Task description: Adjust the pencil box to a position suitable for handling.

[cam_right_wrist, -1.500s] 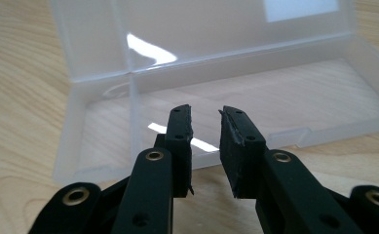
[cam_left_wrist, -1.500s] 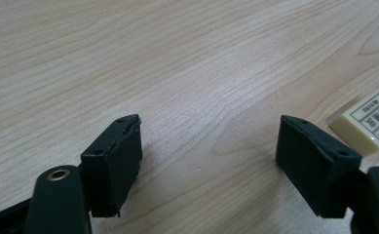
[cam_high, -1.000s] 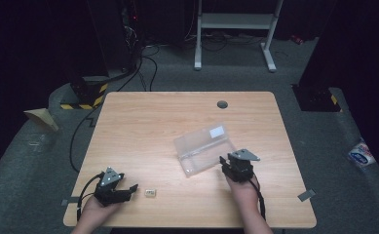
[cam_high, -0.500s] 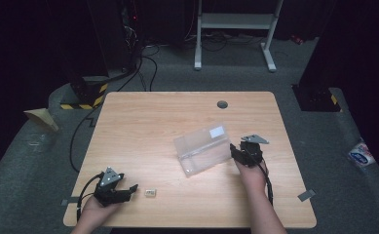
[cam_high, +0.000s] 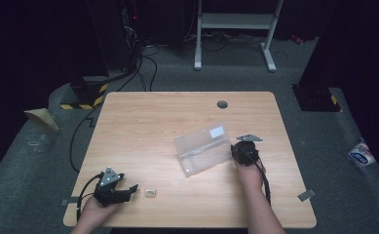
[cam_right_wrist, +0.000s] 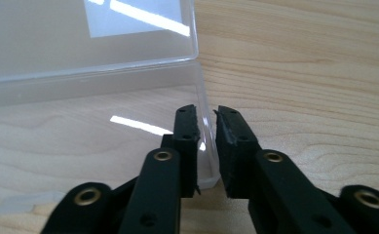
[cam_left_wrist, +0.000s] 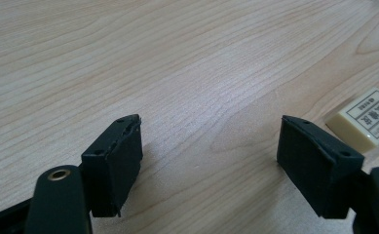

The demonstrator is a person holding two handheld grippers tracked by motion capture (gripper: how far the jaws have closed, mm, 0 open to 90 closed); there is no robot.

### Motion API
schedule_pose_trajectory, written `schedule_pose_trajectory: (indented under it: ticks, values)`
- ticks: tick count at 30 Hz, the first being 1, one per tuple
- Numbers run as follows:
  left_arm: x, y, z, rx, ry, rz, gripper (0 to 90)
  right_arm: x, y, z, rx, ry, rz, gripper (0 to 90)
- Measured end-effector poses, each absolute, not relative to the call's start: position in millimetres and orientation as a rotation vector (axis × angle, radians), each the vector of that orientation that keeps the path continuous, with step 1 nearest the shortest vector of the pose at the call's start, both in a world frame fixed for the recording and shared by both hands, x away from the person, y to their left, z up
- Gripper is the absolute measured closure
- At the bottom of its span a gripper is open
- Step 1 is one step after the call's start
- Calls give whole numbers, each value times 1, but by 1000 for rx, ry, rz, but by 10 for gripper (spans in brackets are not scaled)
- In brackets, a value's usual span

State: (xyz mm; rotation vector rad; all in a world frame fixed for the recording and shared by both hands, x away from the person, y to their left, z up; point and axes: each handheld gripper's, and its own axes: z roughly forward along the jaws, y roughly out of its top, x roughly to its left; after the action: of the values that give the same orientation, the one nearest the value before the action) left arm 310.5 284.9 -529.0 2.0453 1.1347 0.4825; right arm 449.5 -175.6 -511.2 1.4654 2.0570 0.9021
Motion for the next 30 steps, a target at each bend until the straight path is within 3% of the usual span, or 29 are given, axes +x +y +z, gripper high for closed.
schedule_pose_trajectory:
  ticks: [15,30]
  values:
    - [311,285,-529,2048,1127,481,253,408,-171,-516,1452,2029,934,823]
    - [311,285,-529,2053,1120,481,253,399,-156,-518,1437,2035,940,809]
